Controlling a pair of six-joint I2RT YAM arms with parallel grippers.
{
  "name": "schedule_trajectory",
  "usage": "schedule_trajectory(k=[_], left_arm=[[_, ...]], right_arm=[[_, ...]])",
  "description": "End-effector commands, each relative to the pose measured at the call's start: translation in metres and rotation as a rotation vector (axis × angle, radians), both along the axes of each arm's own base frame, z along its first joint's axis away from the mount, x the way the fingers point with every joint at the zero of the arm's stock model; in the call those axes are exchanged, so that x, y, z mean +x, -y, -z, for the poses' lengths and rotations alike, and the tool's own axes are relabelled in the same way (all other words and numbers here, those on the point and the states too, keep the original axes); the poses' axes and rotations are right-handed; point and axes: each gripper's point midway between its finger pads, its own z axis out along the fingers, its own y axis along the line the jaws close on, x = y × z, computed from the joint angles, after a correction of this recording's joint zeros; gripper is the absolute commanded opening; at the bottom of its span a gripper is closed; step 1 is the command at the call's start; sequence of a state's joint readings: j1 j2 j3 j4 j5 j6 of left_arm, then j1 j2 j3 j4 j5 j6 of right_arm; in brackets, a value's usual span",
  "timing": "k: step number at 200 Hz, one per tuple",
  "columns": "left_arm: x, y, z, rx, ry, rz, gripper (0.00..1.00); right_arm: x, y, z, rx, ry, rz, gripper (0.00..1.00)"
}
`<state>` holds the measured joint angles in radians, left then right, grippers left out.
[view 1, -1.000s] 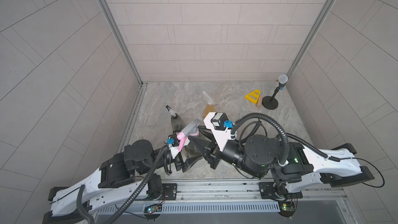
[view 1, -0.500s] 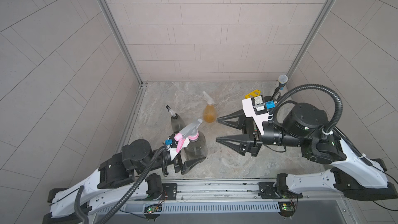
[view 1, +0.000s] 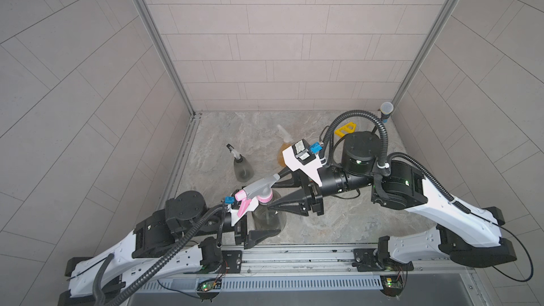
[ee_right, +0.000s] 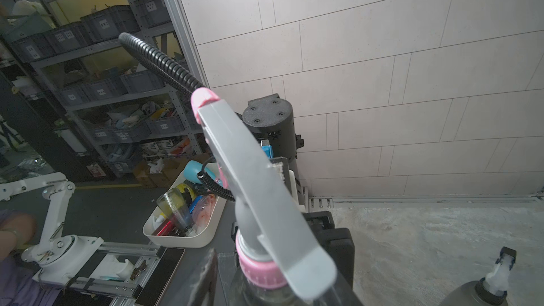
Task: Attach spray nozzles to spray bottles
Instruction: Screw the spray nozzle on the spray bottle.
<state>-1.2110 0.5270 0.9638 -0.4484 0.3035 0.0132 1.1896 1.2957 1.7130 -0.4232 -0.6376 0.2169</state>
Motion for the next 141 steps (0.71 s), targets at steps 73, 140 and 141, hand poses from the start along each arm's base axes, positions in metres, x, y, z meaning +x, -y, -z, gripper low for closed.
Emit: schedule_trajectory(k=[73, 140, 141], left_arm=[[-0.002, -0.001, -0.010, -0.030, 0.001, 0.008, 0.00], [0.022, -0.007, -0.016, -0.033, 0.019, -0.134, 0.00], [0.023, -0.007, -0.016, -0.033, 0.019, -0.139, 0.00]], right_arm=[[-0.013, -0.001, -0.021, 0.058, 0.017, -0.044, 0.36], [-0.007, -0.008, 0.005, -0.033, 0.025, 0.076, 0.23], [-0.007, -0.008, 0.005, -0.033, 0.024, 0.080, 0.23]])
